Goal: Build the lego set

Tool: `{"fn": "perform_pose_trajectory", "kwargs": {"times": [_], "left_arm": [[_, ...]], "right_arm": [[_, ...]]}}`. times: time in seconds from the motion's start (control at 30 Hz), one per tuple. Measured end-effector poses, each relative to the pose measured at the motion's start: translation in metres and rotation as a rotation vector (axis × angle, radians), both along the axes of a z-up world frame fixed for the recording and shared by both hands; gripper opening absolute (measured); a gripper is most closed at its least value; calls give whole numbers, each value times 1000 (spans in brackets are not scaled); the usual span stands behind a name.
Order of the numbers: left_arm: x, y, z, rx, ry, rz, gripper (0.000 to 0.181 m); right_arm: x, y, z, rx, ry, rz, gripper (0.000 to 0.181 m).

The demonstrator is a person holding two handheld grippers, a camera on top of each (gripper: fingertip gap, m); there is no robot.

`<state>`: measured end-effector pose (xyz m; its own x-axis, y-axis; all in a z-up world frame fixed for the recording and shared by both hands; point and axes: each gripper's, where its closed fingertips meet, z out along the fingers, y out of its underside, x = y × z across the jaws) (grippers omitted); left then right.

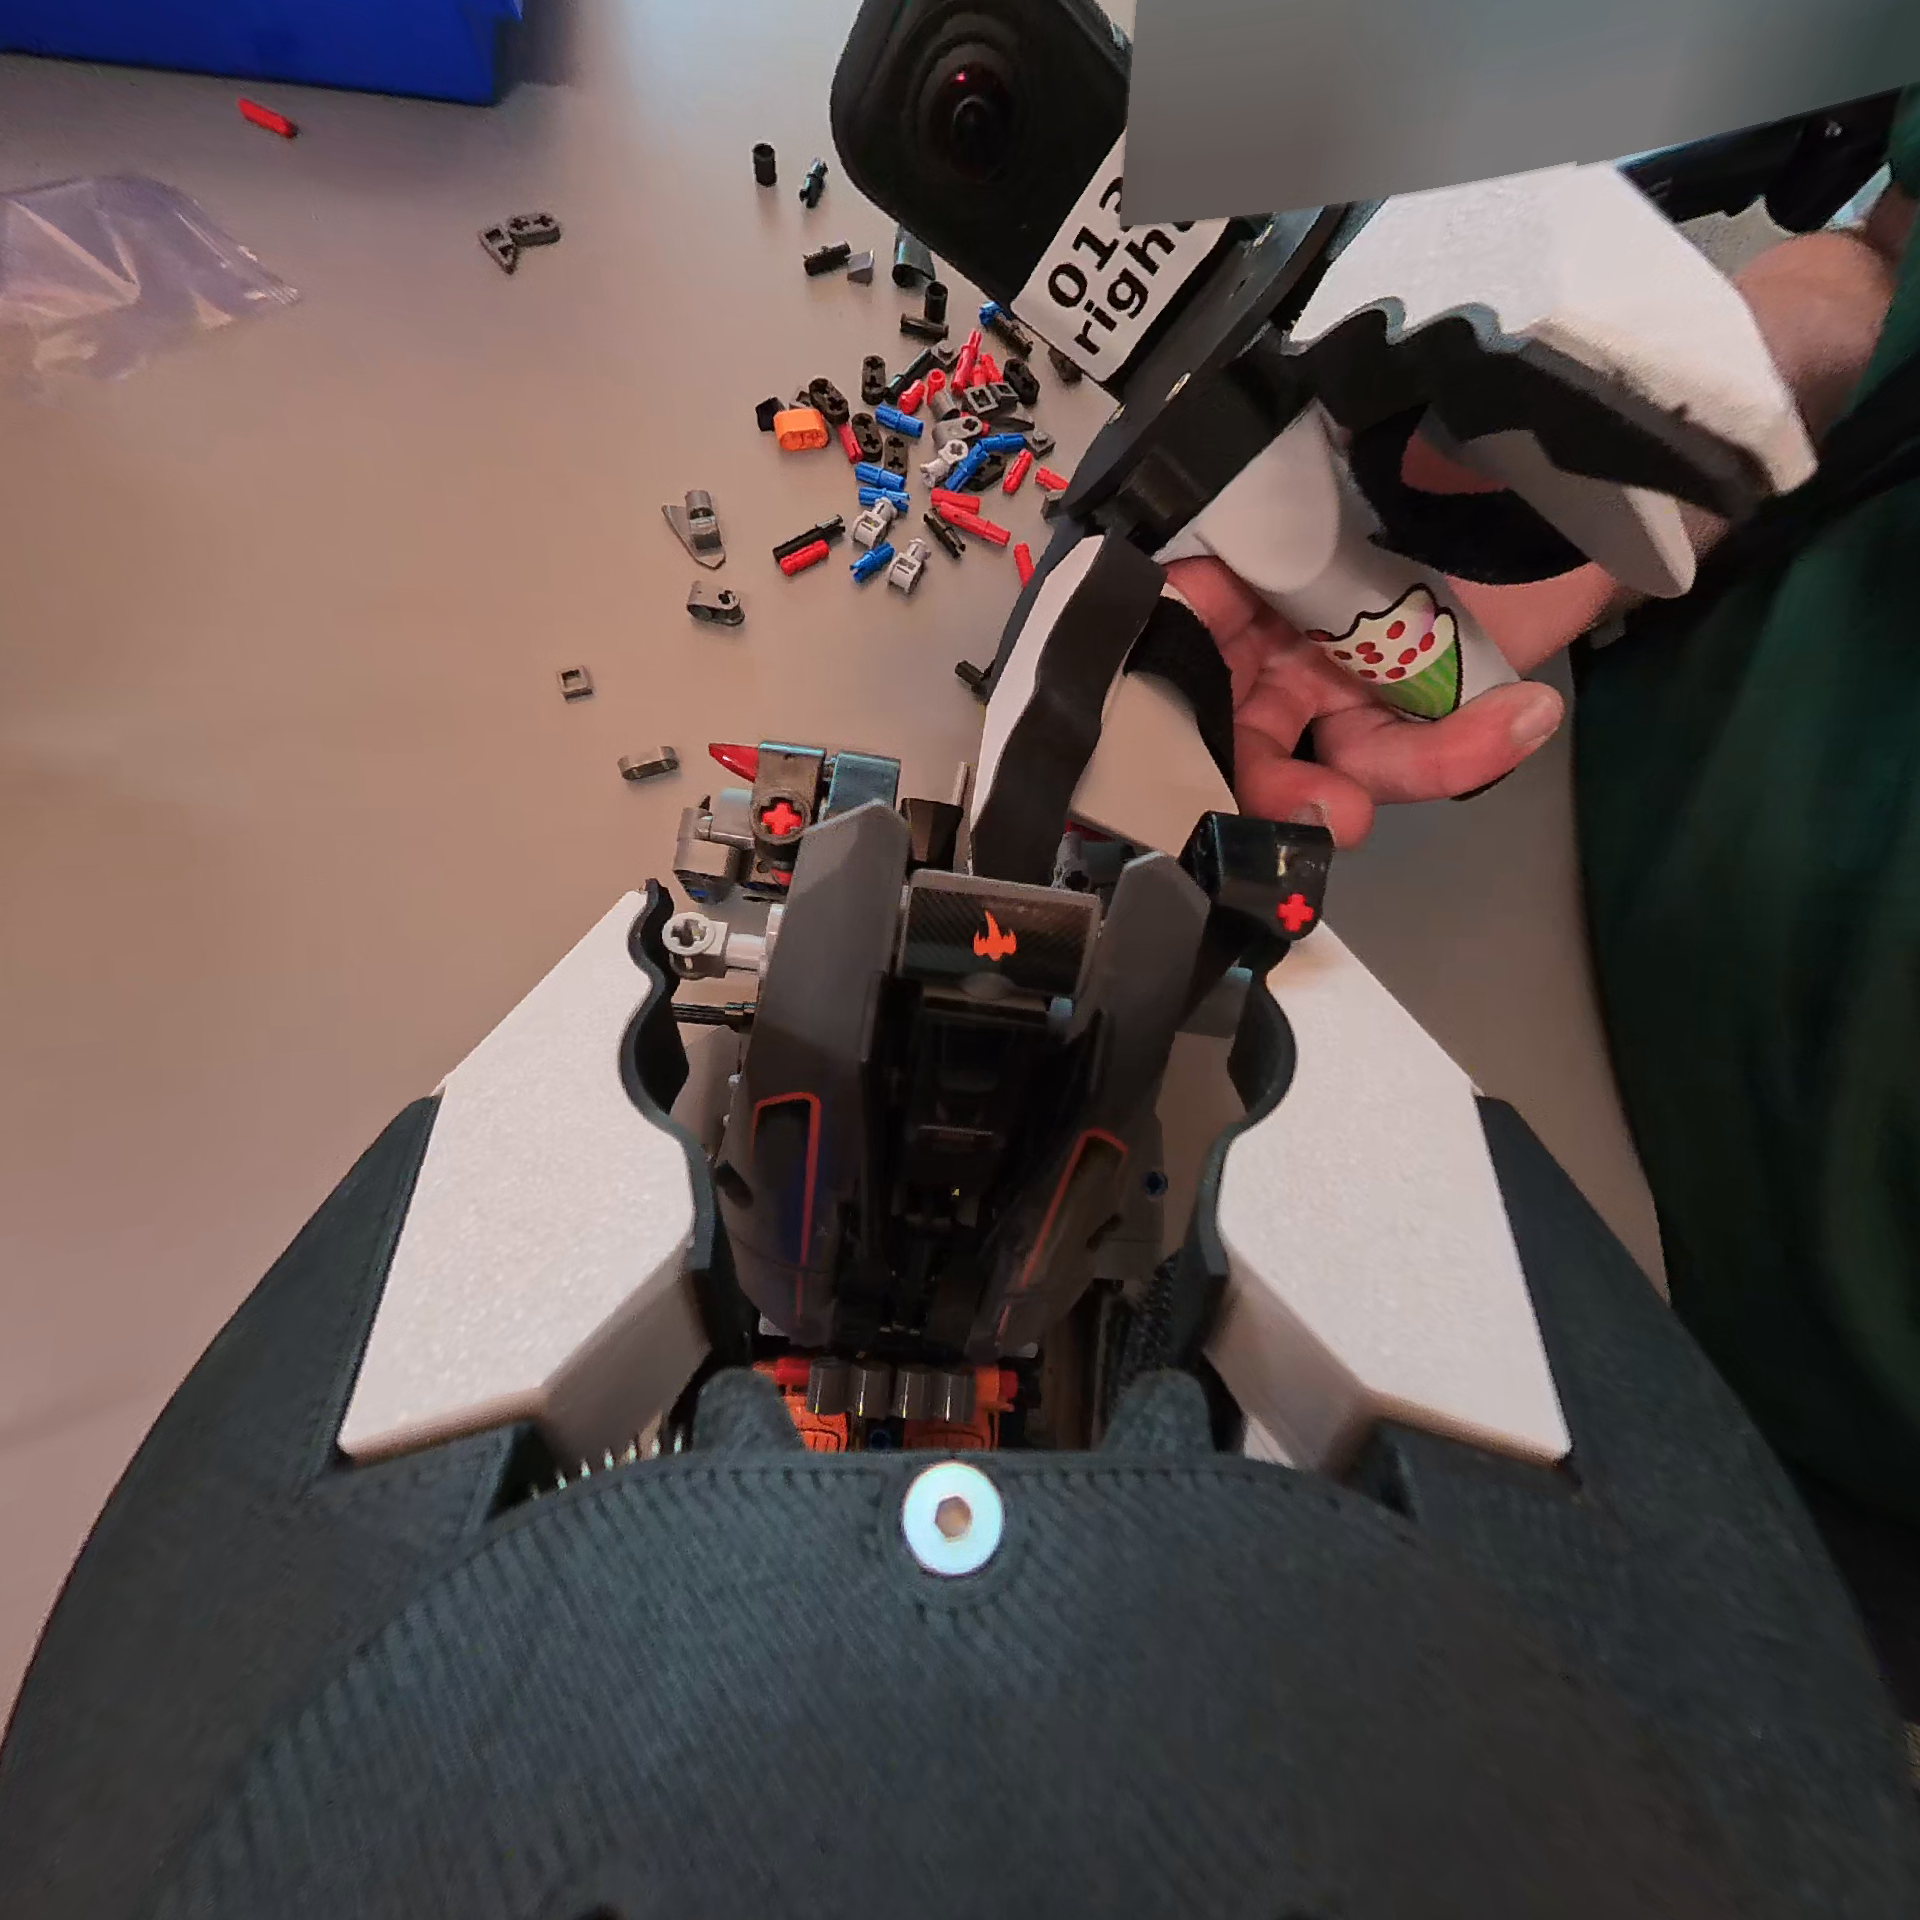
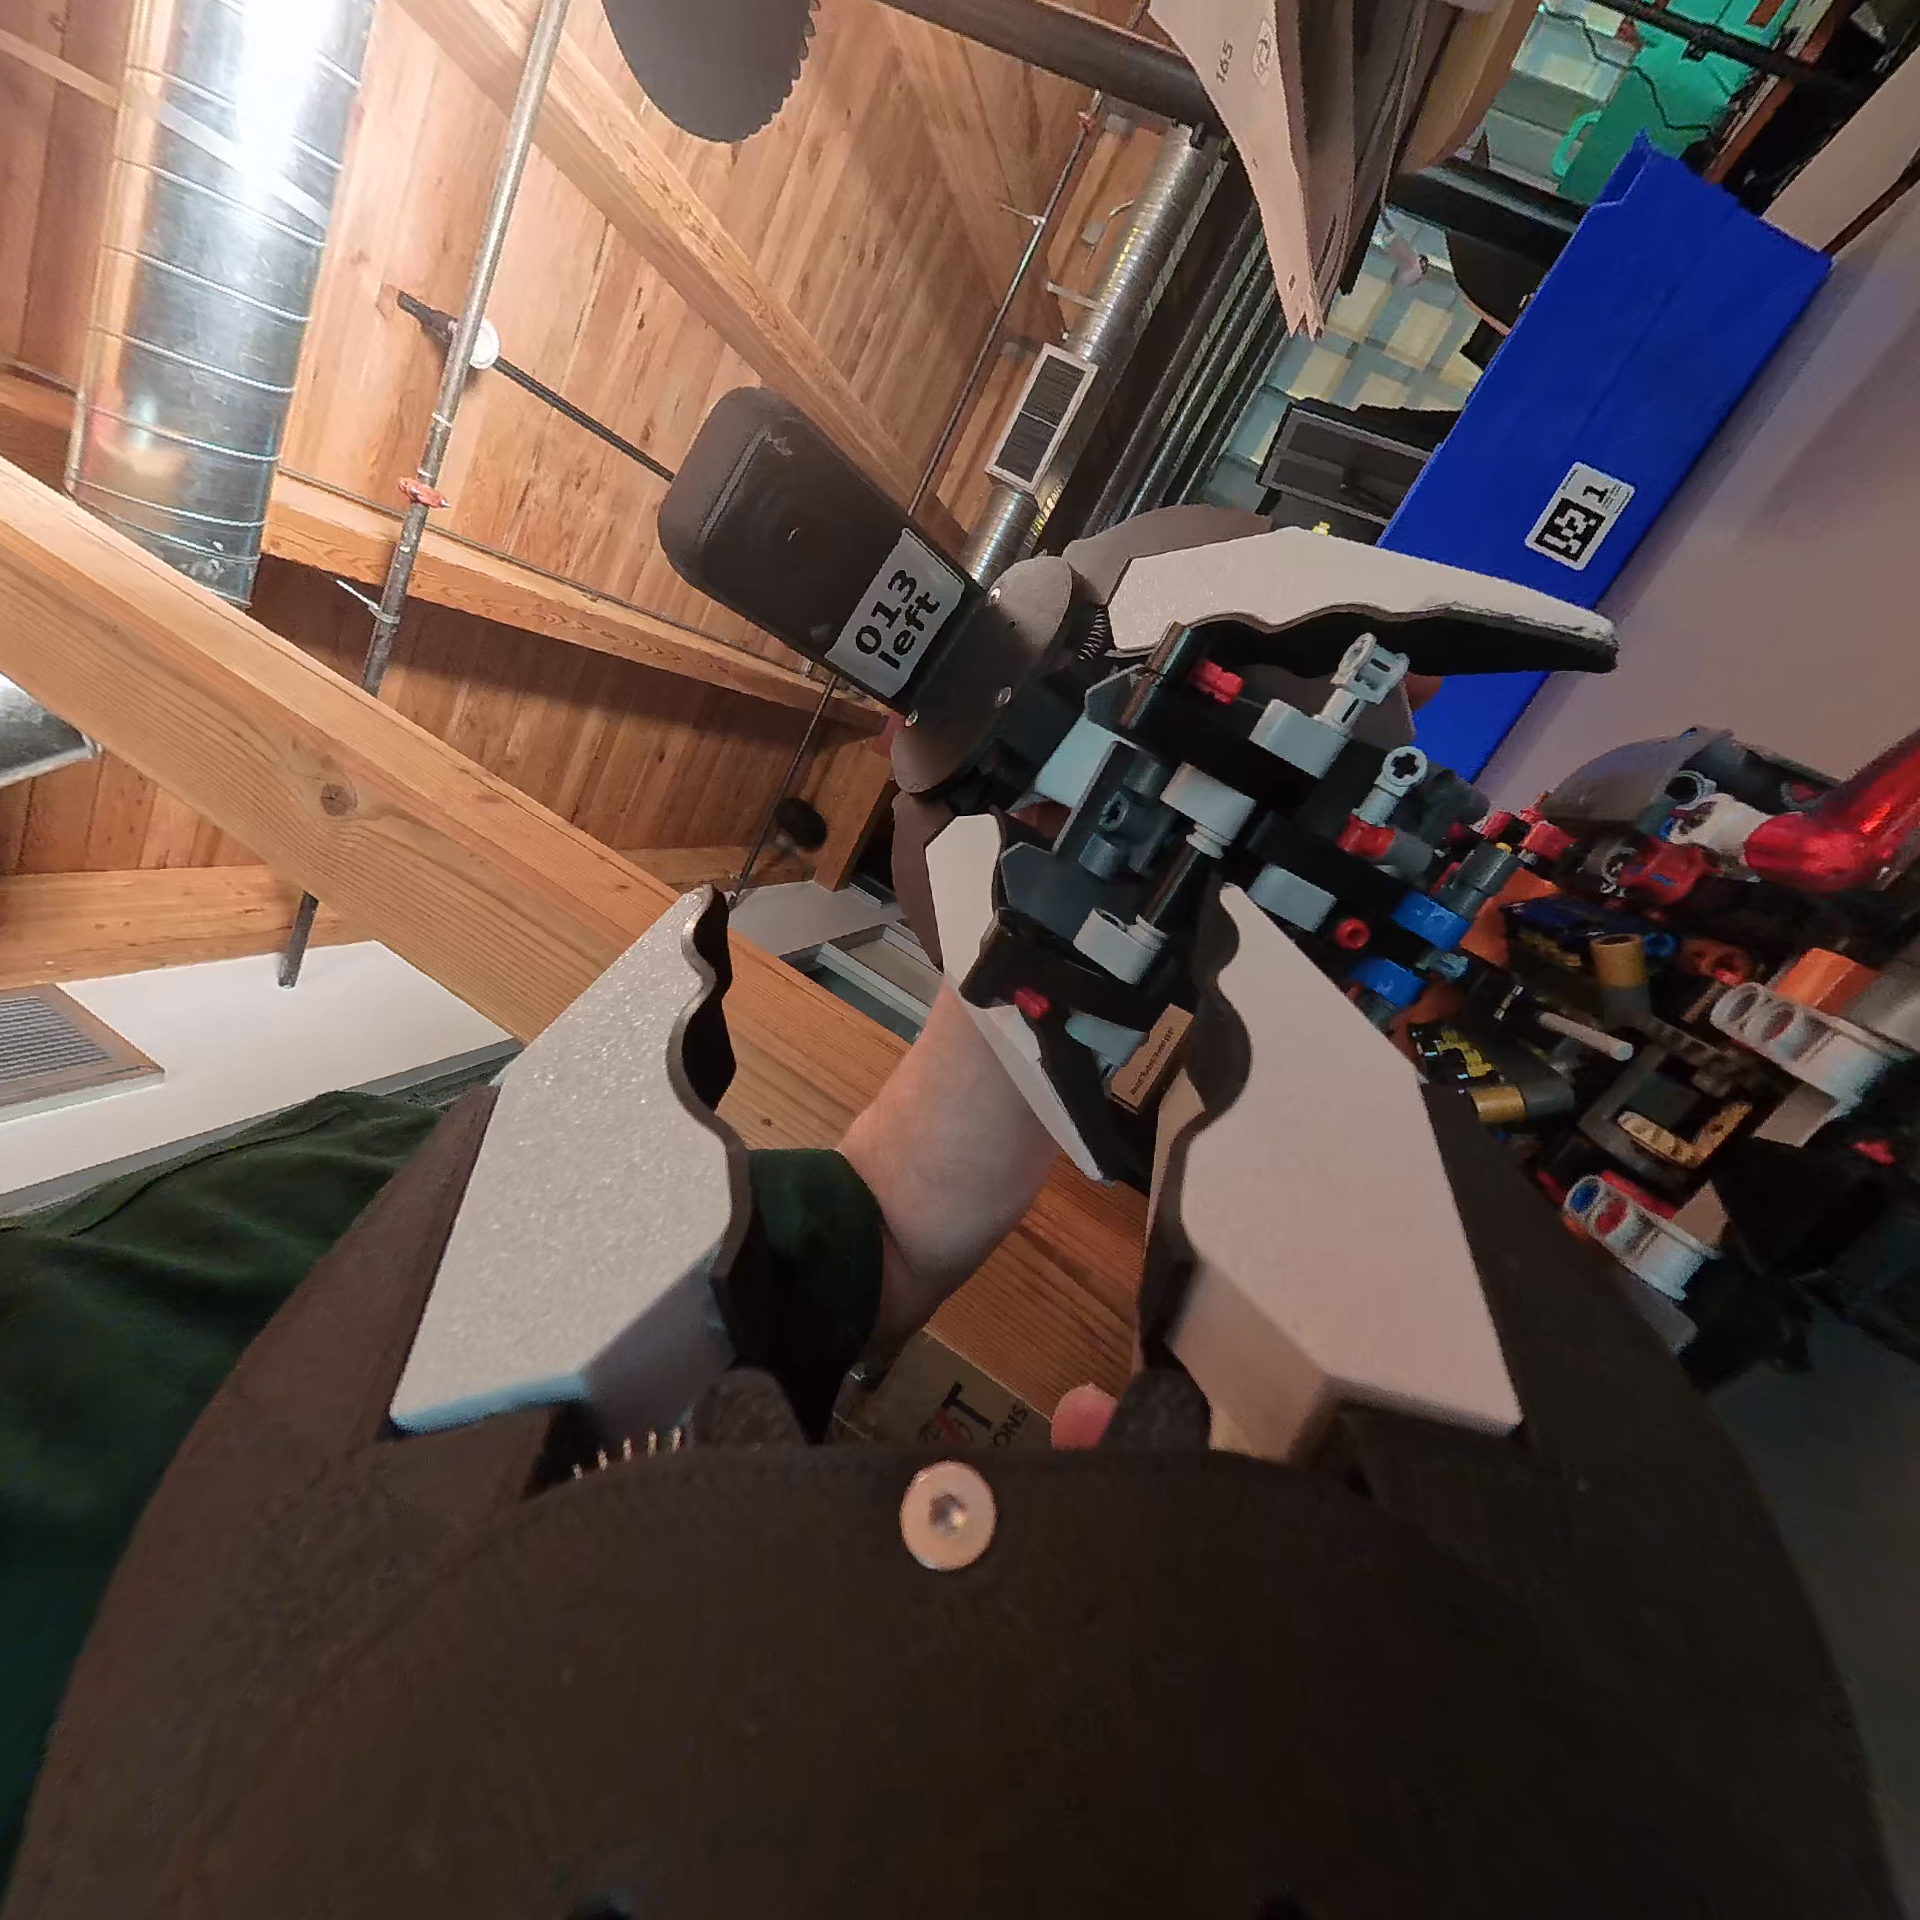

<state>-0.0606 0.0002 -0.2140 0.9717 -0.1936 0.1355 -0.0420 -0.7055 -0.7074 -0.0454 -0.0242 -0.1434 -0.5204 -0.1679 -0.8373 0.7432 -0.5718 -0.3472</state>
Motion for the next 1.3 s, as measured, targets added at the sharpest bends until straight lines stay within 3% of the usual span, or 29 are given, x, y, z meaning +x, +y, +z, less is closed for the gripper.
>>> {"fn": "perform_pose_trajectory", "kwargs": {"times": [0.43,0.73,0.9,1.3], "left_arm": [[-7,-2,2,27,-36,28,109],[-11,-19,19,88,57,177,114],[0,-31,48,208,211,261,91],[12,-30,41,190,387,328,83]], "right_arm": [[-6,-2,3,-3,-12,-14,90],[-7,-3,4,-24,-23,-12,88],[-6,-5,5,-23,-18,-11,88],[-7,-9,4,-15,-23,-25,88]]}}
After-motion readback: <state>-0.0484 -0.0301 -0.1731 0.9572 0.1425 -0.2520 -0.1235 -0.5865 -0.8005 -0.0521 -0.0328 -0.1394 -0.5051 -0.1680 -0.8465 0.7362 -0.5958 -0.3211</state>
